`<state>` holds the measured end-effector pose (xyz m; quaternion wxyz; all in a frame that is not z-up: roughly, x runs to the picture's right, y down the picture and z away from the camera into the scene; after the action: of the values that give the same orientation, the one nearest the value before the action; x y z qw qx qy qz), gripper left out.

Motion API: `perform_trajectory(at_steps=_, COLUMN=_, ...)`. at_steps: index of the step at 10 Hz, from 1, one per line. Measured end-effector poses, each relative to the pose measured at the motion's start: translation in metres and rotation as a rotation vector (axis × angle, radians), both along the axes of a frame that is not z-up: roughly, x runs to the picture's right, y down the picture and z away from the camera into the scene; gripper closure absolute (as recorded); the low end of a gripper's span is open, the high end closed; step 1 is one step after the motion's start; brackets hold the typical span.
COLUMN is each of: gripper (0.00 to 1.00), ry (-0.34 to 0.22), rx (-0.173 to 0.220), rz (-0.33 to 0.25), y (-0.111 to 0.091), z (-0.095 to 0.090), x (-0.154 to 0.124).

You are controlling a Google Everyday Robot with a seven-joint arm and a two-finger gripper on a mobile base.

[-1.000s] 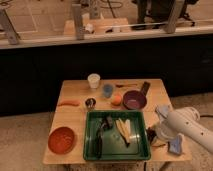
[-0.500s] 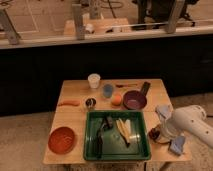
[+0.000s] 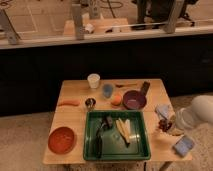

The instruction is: Place grapes in tray

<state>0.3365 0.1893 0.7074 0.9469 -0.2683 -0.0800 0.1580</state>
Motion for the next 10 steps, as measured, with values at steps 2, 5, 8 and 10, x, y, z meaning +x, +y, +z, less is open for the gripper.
perform_trajectory(at_steps=2, gripper=1.00, ry=-0.086, rx=0.027, rz=0.030, y=-0.023, z=-0.029, x=-0.013)
perform_trajectory(at_steps=5, gripper=1.00, ry=-0.218, rx=0.053, rz=0.013, y=-0.037, z=-0.058, x=-0.063)
perform_trajectory(at_steps=8, gripper=1.00, ry=-0.256, rx=0.016, rz=-0.042, y=-0.032, z=-0.064, x=-0.116)
perform_trajectory(at_steps=10, gripper=1.00, ry=-0.253, rx=-0.018, rz=-0.053, y=-0.025, z=-0.059, x=-0.134)
